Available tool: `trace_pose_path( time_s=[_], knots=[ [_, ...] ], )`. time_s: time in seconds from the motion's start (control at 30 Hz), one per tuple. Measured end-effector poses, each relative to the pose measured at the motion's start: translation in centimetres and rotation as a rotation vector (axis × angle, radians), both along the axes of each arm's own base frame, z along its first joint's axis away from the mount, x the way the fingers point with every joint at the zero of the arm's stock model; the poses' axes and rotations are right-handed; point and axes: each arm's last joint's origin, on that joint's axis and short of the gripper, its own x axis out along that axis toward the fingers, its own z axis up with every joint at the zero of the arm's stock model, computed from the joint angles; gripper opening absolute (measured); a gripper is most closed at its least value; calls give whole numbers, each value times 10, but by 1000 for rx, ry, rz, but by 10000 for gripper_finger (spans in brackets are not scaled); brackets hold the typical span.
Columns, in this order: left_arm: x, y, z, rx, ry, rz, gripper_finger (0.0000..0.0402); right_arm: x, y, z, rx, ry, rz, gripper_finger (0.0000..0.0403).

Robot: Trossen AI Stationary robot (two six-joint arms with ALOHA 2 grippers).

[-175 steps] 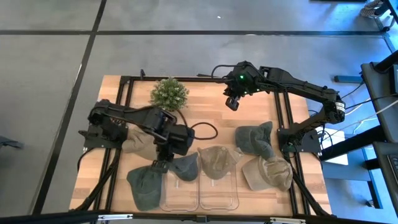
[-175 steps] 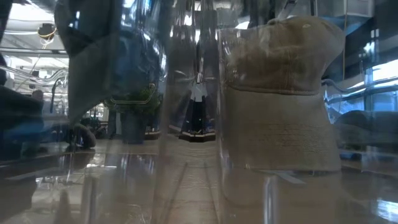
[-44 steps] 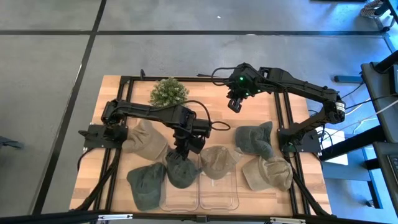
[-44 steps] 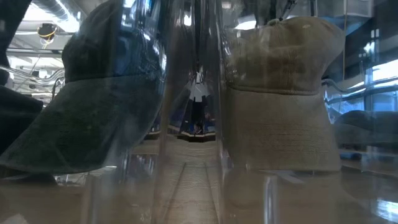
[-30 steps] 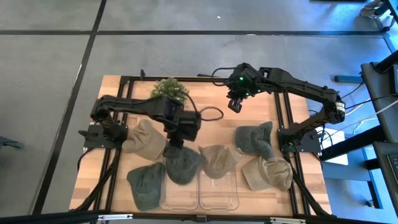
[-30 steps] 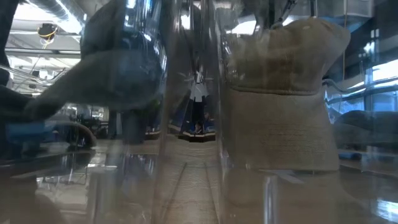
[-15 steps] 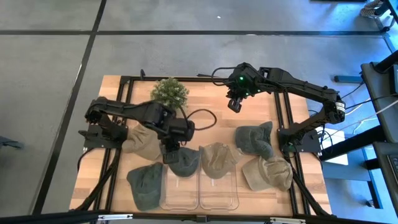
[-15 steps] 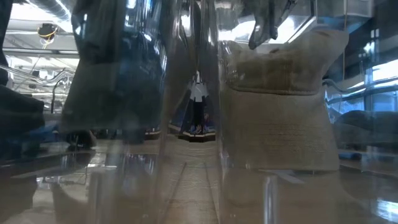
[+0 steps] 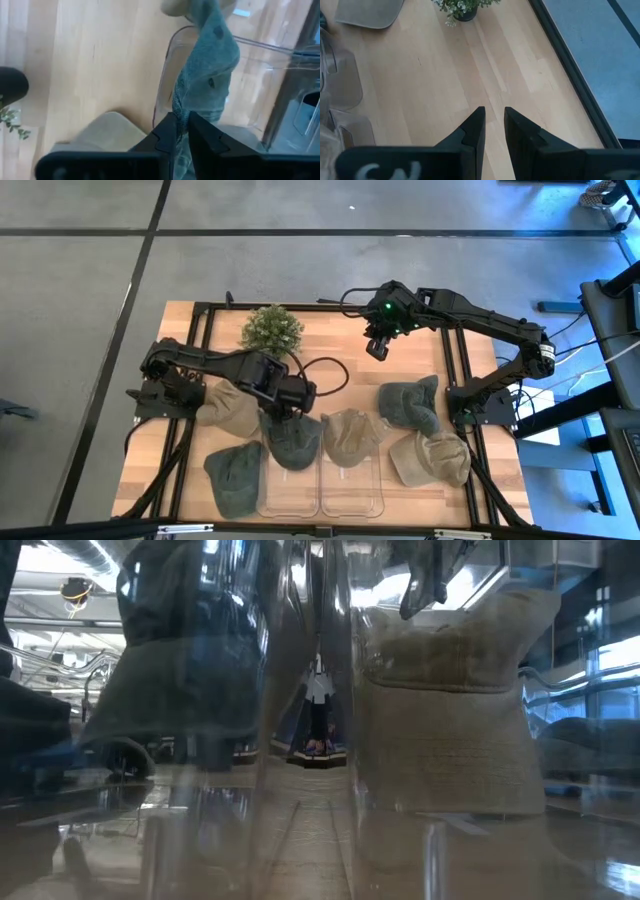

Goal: Pick & Place hat
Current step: Put the top black cap into the left transparent bin

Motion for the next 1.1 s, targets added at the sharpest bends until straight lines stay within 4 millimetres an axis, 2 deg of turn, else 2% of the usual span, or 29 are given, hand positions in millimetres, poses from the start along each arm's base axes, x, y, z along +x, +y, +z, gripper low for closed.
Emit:
trace_pose_path(
  time_s=[0.33, 0.57, 0.9, 1.1],
  knots=[
    [-2, -1, -32, 45, 118, 32, 34, 0, 0, 0, 1, 0, -1, 72],
    [0, -1, -32, 62, 96, 20, 65, 0, 0, 0, 1, 0, -1, 72],
    [1, 1, -32, 95, 82, 17, 71, 0, 0, 0, 1, 0, -1, 72],
    [1, 1, -32, 111, 78, 17, 107, 0, 0, 0, 0, 0, 0, 72]
  ],
)
